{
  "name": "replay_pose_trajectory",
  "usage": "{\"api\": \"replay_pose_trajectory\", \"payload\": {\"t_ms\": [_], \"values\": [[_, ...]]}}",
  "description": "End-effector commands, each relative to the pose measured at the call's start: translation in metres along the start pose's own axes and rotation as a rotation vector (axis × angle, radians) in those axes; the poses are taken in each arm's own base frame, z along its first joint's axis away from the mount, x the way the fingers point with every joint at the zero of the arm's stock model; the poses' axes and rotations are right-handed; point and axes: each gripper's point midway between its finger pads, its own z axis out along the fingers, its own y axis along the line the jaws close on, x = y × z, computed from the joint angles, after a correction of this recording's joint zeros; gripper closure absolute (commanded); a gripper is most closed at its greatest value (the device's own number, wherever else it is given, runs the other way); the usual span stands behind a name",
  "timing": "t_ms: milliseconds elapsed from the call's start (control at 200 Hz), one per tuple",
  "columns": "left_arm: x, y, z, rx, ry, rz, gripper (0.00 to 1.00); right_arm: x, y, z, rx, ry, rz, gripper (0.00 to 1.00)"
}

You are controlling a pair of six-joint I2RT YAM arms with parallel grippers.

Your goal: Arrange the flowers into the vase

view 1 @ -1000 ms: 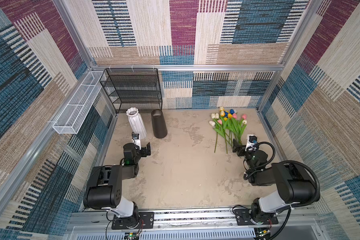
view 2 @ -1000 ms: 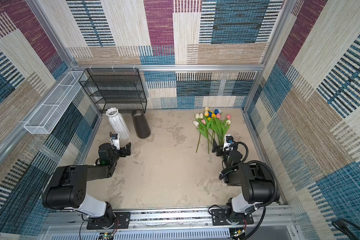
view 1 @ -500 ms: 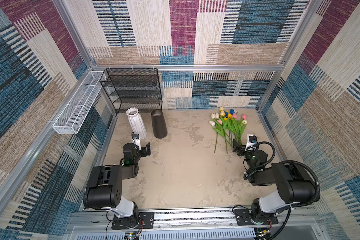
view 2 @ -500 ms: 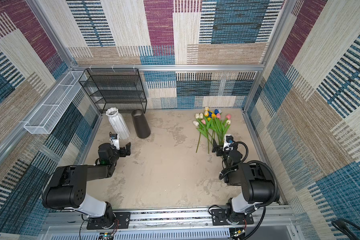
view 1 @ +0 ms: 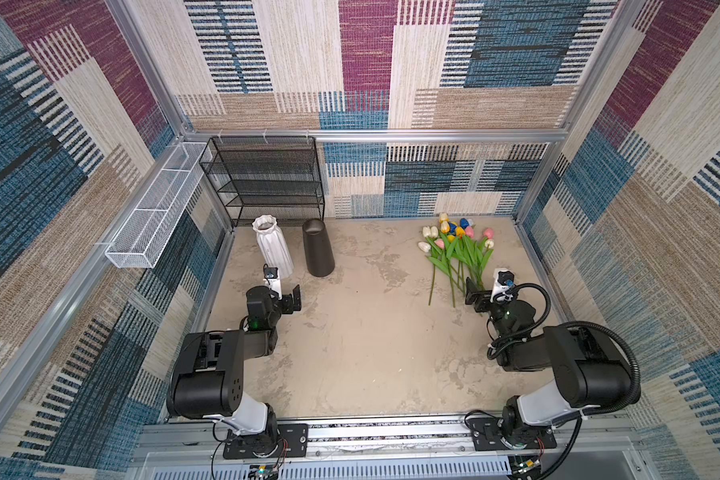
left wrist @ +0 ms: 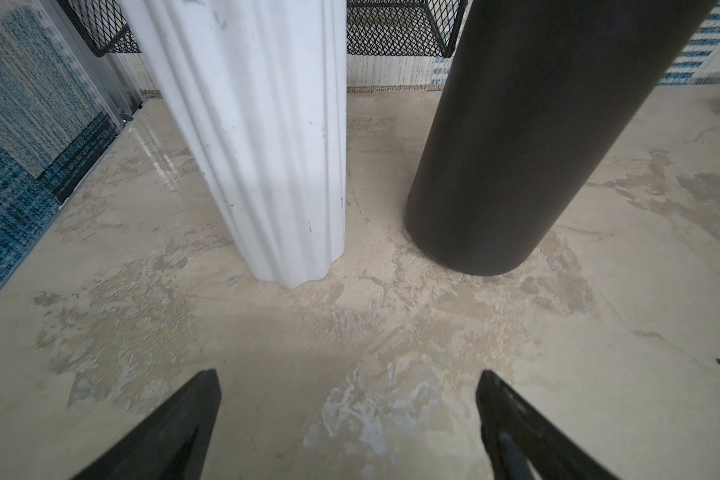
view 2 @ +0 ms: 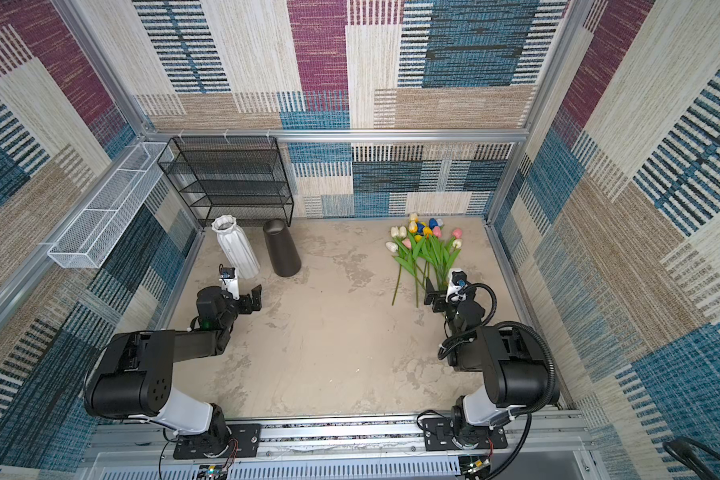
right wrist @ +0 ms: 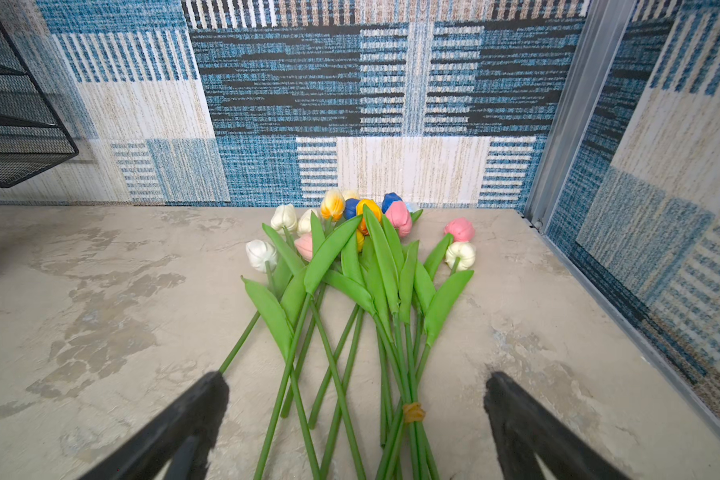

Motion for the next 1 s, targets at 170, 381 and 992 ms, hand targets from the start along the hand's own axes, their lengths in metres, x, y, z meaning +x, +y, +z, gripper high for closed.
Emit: {"api": "replay_pose_trajectory", "payload": {"t_ms": [170,381,992], "values": [[-0.080,-0.039,-0.094,0.130,-0.193,-0.086,0.01,-0.108,0.028,-0.044,-0.143,-0.150,0.123,0.00],[-0.130,-0.073,-0.082,0.304,-0.232,-0.034,0.01,-0.133,0.072,-0.049,-0.373,-0.141,0.140,0.00],[-0.152,-0.100,0.068,0.255,-0.225,-0.040,0.01,-0.151,0.105,-0.092,-0.536,-0.308,0.120,0.00]]}}
